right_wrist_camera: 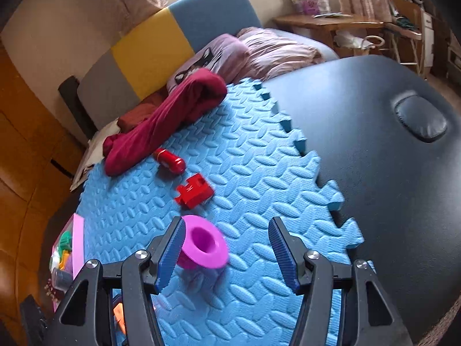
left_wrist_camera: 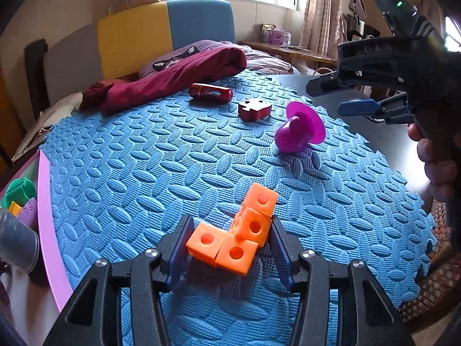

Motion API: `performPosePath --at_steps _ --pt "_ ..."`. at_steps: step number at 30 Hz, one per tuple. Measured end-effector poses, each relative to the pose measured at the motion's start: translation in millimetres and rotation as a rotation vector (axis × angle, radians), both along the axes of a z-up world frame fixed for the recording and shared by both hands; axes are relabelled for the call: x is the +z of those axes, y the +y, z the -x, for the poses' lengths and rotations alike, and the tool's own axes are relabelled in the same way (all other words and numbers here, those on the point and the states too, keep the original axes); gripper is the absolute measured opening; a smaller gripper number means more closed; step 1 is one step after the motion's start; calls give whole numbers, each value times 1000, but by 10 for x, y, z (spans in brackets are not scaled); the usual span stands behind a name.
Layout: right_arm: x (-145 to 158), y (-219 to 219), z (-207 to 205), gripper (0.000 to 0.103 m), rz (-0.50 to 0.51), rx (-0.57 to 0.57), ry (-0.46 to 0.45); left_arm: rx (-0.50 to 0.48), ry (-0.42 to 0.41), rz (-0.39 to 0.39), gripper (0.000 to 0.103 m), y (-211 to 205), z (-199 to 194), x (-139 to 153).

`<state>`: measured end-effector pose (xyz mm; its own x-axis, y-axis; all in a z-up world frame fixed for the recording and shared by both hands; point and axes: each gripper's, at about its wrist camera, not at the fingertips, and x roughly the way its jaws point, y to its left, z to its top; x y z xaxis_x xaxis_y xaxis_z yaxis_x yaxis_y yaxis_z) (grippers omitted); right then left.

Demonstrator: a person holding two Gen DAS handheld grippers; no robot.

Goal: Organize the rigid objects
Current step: 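Grasp the red cylinder with the right tool while the left tool holds the orange cubes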

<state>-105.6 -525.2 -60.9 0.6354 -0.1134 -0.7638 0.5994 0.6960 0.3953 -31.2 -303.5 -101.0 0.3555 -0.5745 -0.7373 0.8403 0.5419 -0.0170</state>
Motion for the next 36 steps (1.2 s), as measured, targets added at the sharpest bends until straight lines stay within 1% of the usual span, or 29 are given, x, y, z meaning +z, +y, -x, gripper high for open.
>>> performPosePath --at_steps 3,6,9,16,19,20,21,22,23,27,31,33,36 --pt "58 102 -149 60 10 98 -8 -1 2 4 53 0 -2 -6" --pt "117 149 -406 60 58 189 10 -1 2 5 53 -4 -5 -12" --pt "122 148 -758 60 120 271 54 0 2 6 53 -5 -5 -15" --pt "-33 90 -1703 60 228 431 193 3 7 12 53 -4 -4 -8" --pt "-181 63 -2028 59 251 452 252 4 8 13 53 -8 -3 -6" --pt "-275 38 -2133 56 239 461 292 4 8 13 53 -10 -4 -6" --pt "-355 14 -2191 36 230 458 328 5 8 14 53 -12 -6 -6" --pt "-384 3 -2209 33 226 453 331 5 11 12 52 -14 -8 -8" --pt "-377 21 -2195 26 218 463 320 5 11 15 52 -11 -6 -5" --pt "-372 259 -2042 26 210 531 330 7 13 19 52 -2 -6 -1" --pt "-373 485 -1871 26 123 604 338 40 18 22 52 43 -28 17" --pt "-382 600 -1802 26 126 632 348 49 22 21 52 76 -31 25" --pt "-376 757 -1708 26 158 654 347 46 9 1 52 149 85 20"
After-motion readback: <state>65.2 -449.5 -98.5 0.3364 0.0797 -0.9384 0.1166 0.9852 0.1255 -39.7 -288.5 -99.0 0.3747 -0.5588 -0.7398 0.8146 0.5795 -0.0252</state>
